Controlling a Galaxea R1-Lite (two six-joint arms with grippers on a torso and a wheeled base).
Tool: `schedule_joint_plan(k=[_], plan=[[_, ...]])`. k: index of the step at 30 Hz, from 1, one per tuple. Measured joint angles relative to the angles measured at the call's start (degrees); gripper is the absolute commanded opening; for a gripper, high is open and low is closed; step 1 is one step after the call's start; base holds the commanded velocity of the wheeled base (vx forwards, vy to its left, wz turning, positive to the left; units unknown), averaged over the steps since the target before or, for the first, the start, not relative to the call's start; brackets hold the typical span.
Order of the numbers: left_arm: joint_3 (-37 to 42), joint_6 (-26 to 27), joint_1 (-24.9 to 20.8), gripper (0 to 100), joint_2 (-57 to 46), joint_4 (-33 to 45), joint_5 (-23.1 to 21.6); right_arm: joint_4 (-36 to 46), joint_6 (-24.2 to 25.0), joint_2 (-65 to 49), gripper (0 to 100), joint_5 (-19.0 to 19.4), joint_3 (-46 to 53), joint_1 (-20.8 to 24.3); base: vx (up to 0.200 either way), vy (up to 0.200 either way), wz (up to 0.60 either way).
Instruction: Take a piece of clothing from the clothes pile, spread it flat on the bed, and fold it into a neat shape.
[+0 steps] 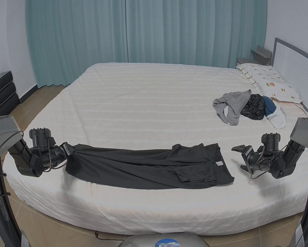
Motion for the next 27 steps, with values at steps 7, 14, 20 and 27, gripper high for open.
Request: schedule_joint_plan(k=[7,14,20,27], plan=[[-1.5,-0.3,1.3,0,-0.3,2.0,-0.1,0.0,0.0,0.0,100,0.0,0.0,-0.1,0.000,0.000,0.00],[-1.7,-0.3,1.0,0,-0.1,2.1,-0.1,0.0,0.0,0.0,100,0.0,0.0,-0.1,-0.114,0.000,0.00],[-1.7,-0.3,0.6,0,0.1,2.1,-0.1,0.0,0.0,0.0,100,0.0,0.0,-0.1,-0.067,0.000,0.00],[-3.1,-1.7,0.2,0,0.6,1.7,0.3,0.0,0.0,0.0,100,0.0,0.0,-0.1,0.000,0.000,0.00]])
